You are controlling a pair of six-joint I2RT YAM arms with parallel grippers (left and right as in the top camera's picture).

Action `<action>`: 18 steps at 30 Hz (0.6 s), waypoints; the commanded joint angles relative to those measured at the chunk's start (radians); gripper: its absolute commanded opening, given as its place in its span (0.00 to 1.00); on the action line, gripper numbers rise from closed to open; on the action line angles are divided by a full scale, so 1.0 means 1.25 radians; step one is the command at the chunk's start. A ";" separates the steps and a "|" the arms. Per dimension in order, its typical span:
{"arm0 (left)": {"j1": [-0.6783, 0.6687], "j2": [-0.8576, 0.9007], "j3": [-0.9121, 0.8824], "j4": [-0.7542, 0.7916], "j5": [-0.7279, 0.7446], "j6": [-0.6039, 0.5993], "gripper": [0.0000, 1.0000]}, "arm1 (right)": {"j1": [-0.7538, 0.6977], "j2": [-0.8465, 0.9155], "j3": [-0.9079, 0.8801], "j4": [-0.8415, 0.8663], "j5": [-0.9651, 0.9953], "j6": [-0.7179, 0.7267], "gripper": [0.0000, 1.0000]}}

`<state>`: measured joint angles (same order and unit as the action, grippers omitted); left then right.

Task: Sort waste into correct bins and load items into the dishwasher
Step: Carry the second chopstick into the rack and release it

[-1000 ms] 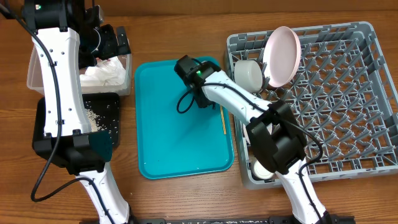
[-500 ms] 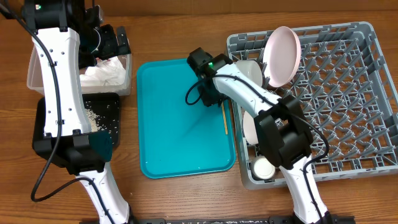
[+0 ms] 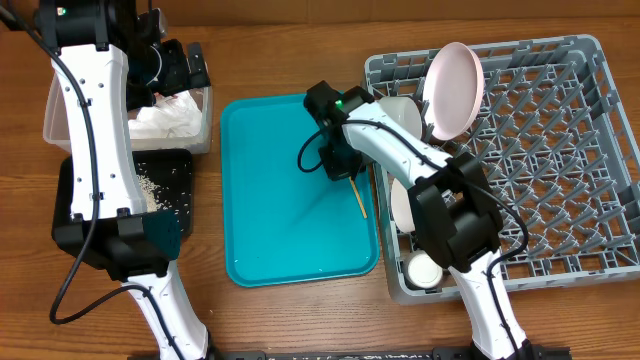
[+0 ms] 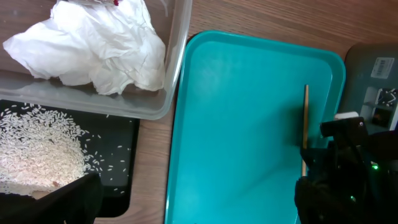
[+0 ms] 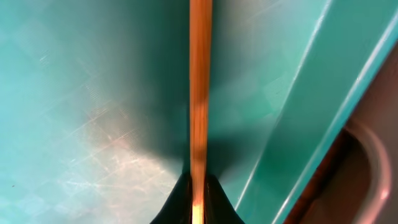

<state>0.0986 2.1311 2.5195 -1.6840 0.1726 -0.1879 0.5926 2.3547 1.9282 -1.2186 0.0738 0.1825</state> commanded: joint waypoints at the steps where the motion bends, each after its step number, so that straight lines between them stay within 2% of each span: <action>1: -0.001 -0.008 0.002 -0.002 0.009 -0.005 1.00 | 0.012 0.012 0.063 -0.027 -0.020 0.013 0.04; 4: -0.001 -0.008 0.002 -0.002 0.009 -0.005 1.00 | 0.012 -0.011 0.181 -0.099 -0.020 0.016 0.04; 11: -0.001 -0.008 0.002 -0.002 0.009 -0.005 1.00 | -0.030 -0.086 0.586 -0.373 -0.019 0.067 0.04; 13: -0.001 -0.008 0.002 -0.002 0.009 -0.005 1.00 | -0.055 -0.114 0.616 -0.380 -0.033 0.067 0.04; 18: -0.001 -0.008 0.002 -0.002 0.009 -0.005 1.00 | -0.121 -0.184 0.590 -0.381 -0.040 0.067 0.04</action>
<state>0.0986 2.1311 2.5195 -1.6840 0.1726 -0.1883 0.4873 2.1681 2.6766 -1.6913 0.0334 0.2501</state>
